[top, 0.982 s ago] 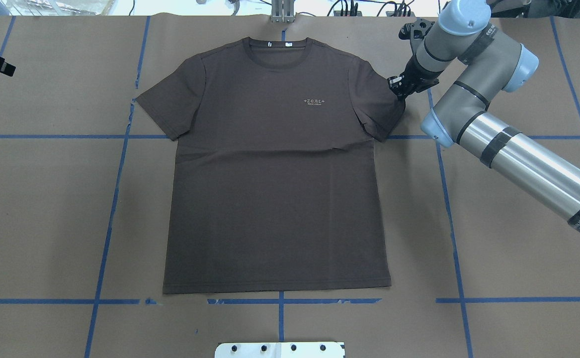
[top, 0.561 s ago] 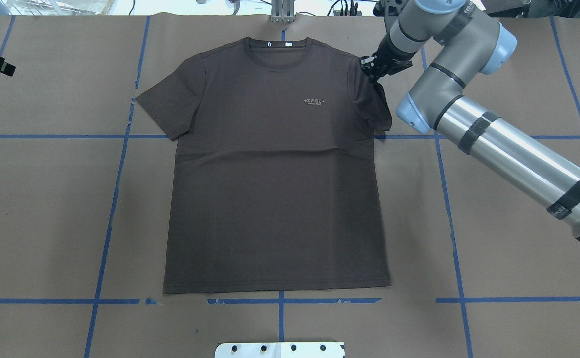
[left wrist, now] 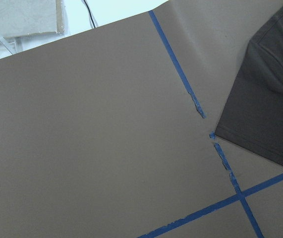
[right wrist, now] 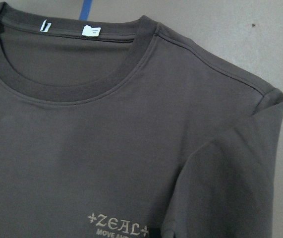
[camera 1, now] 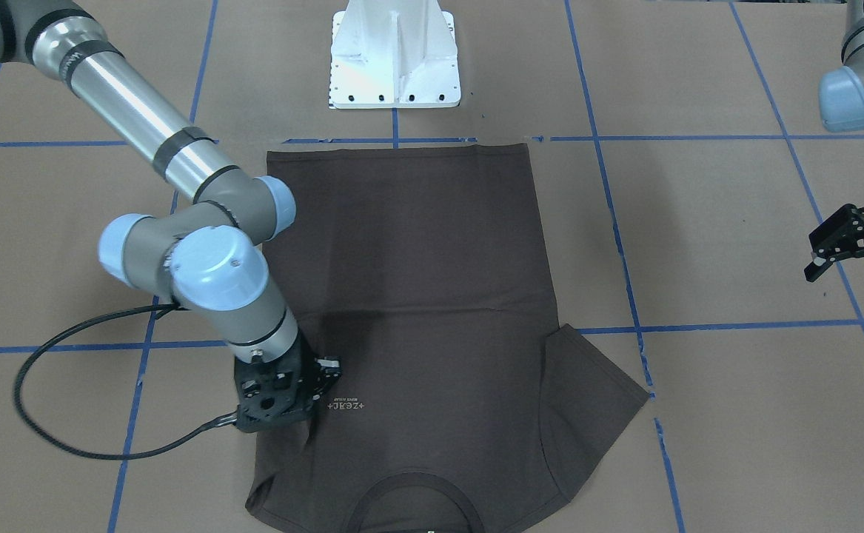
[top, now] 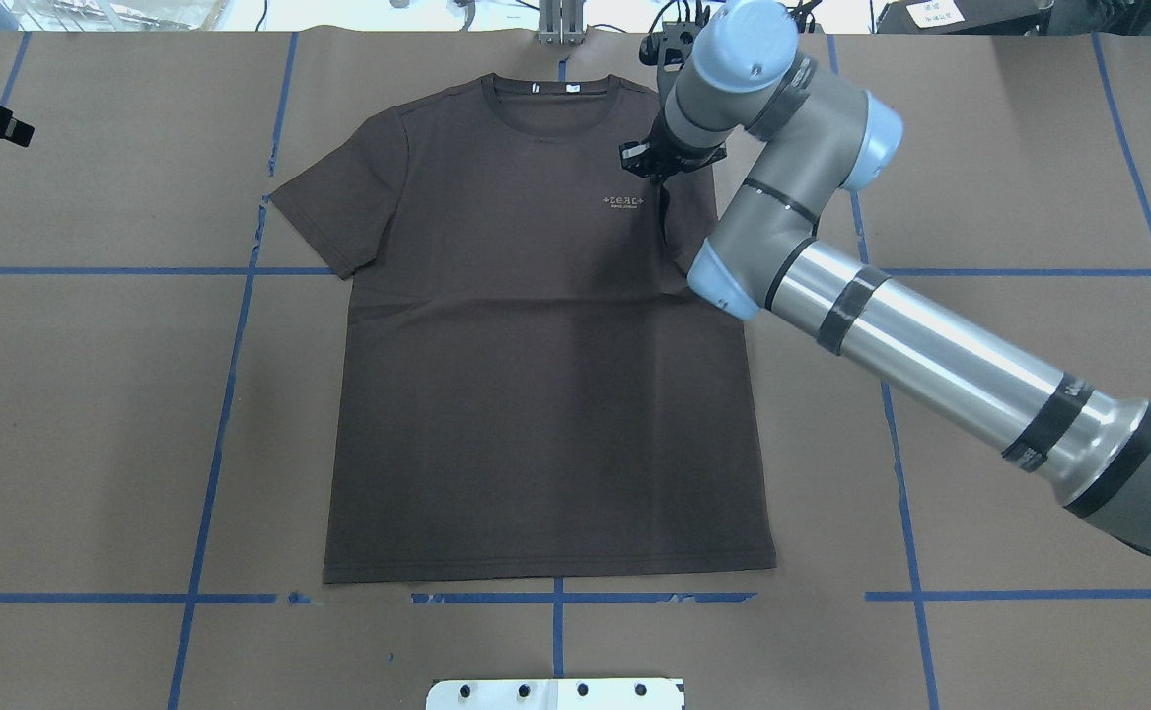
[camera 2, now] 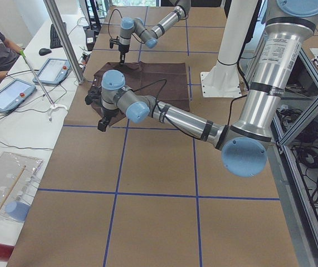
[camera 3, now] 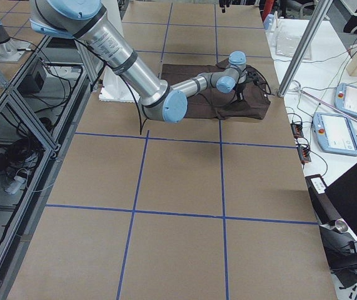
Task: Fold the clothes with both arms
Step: 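Grasp the sleeve with the right gripper and fold it inward onto the shirt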
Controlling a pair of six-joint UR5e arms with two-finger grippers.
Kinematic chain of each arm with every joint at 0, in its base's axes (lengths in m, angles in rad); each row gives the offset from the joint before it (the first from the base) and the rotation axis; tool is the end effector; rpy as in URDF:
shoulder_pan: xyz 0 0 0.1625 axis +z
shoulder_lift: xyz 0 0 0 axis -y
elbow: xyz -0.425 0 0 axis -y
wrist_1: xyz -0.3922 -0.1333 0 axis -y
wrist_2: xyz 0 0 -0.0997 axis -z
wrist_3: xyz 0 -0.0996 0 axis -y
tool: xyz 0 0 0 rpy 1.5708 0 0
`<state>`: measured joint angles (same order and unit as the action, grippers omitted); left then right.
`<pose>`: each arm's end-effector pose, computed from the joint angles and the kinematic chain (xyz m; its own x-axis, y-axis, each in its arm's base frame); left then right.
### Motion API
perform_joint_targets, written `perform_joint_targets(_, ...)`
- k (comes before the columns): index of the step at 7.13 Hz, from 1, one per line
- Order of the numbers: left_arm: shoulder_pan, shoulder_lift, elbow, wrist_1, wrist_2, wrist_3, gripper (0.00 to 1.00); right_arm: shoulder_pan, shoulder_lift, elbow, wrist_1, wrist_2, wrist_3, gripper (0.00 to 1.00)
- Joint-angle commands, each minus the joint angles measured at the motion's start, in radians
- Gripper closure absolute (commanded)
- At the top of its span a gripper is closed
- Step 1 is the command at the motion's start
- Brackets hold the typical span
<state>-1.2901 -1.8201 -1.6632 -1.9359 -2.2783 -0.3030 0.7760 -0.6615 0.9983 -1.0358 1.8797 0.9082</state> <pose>0.1002 -0.5949 0.4358 0.6482 0.3700 -0.6655 -0.0181 0.8812 0.4724 -0.5290 -0.6635 0.2787 0.6704 -0.1632 0.7238 -0.1126 0.9418 0.3167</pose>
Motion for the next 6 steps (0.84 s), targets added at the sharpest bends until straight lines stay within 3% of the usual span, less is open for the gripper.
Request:
perform_joint_targets(1,0.0,-0.002,-0.003,0.0,-0.001,-0.001,0.0,-0.037,0.008,-0.007,0.0,-0.086,0.014,1.0)
perform_joint_targets(6,0.002,-0.03,0.014,-0.003,0.0,-0.061,0.0,-0.037,0.054,-0.055,0.002,-0.094,0.012,1.0)
